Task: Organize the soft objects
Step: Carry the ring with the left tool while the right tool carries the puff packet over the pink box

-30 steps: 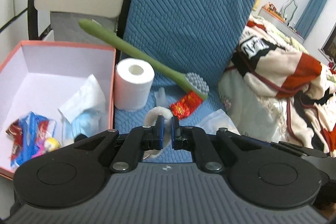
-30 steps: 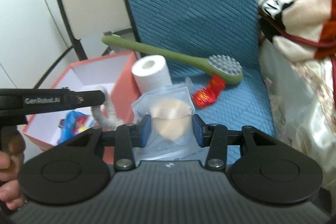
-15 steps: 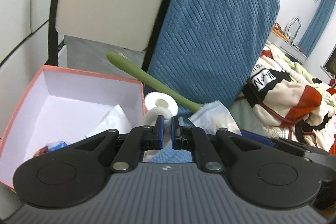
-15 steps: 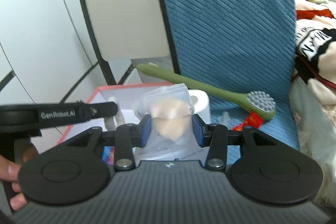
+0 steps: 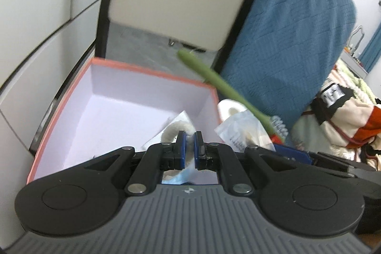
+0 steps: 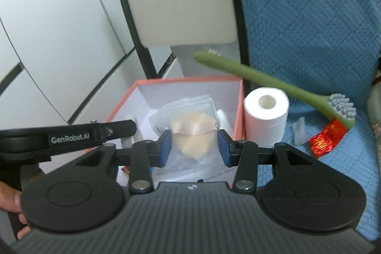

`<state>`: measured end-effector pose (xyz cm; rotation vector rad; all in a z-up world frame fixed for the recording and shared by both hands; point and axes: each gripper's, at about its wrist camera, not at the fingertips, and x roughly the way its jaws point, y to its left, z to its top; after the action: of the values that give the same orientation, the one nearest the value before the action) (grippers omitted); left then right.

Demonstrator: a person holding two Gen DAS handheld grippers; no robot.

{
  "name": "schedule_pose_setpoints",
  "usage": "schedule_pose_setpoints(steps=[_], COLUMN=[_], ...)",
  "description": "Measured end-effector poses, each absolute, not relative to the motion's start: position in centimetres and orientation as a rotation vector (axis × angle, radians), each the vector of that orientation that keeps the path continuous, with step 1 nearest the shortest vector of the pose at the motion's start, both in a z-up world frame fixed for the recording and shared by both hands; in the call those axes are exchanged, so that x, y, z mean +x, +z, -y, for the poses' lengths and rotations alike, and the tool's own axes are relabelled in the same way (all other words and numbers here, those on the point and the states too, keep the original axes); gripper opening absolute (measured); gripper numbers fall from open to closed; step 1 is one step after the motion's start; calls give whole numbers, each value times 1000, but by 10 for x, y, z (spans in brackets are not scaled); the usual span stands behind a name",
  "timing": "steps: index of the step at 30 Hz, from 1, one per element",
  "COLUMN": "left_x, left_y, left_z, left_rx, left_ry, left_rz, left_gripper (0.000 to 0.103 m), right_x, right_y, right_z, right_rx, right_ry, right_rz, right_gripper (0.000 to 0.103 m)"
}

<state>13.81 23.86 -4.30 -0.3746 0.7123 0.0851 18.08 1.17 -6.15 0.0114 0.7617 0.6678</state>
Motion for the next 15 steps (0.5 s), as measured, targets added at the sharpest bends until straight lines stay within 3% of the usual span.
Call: schedule_pose_setpoints(steps=[15], left_x=[134], left_y=[-130], left_z=[-303], left_rx=[-468], left_ry=[157], left_rz=[-873], left_gripper=[8], right_x=[189], right_y=[-140], right_z=[-56], right_rx=[-57], right_ry=[692], right_rz=[-960], right_gripper=[46])
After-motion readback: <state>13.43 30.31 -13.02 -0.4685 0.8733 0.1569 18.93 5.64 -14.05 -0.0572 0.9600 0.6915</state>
